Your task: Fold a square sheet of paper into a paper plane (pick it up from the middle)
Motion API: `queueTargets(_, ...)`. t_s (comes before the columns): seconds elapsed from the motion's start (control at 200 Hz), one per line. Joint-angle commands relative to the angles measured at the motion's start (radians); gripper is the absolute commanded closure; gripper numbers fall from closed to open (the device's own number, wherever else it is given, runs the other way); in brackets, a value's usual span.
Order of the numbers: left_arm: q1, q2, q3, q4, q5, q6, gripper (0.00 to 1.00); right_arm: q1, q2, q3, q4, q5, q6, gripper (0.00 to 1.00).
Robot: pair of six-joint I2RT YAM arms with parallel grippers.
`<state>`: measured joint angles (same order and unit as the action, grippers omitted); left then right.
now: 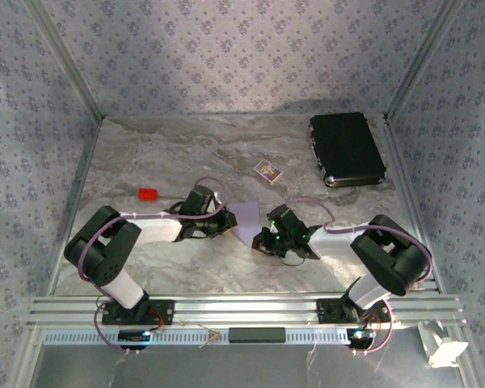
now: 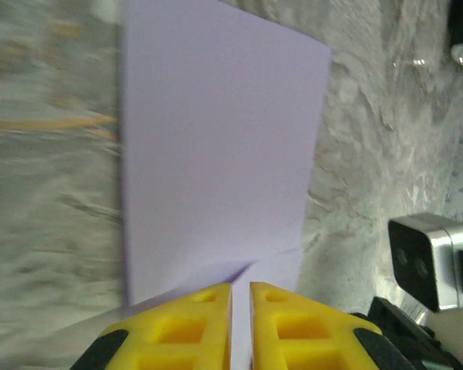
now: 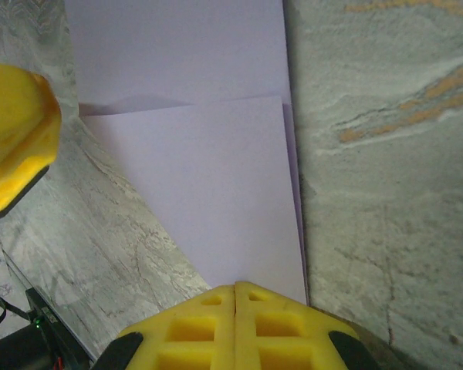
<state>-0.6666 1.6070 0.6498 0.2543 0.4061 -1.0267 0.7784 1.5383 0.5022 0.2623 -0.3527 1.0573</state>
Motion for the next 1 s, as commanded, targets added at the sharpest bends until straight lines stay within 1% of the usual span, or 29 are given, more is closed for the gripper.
queueTargets(0.0,-0.022,-0.006,0.029,-0.032,-0.021,0.029,0.86,-0.003,0.004,-0.015,-0.11,0.023,-0.02,1.0)
queueTargets(0.12,-0.024,0.039,0.029,-0.01,0.002,0.03,0.87,-0.003,0.0,-0.014,-0.113,0.021,-0.022,1.0)
queueTargets(0.195,-0.022,0.075,0.046,-0.036,0.009,0.046,0.87,-0.004,-0.006,-0.015,-0.1,0.018,-0.031,1.0)
queueTargets(0.31,-0.021,0.127,0.067,-0.085,0.01,0.066,0.91,-0.004,-0.032,-0.007,-0.08,0.005,-0.076,1.0)
queueTargets(0.415,-0.018,0.136,0.049,-0.084,0.011,0.062,0.93,-0.013,-0.069,0.012,-0.079,-0.005,-0.125,0.98)
queueTargets(0.51,-0.016,0.125,0.032,-0.083,0.005,0.065,0.93,-0.024,-0.068,0.046,-0.069,-0.057,-0.175,0.97)
queueTargets(0.68,-0.015,0.12,0.032,-0.084,0.007,0.07,0.94,-0.03,0.029,0.145,-0.073,-0.157,-0.238,0.97)
queueTargets(0.864,-0.014,0.116,0.032,-0.09,0.005,0.071,0.94,-0.031,0.134,0.207,-0.079,-0.187,-0.25,0.96)
queueTargets(0.994,-0.008,0.107,0.009,-0.07,-0.002,0.062,0.94,-0.034,0.178,0.189,-0.081,-0.179,-0.26,0.96)
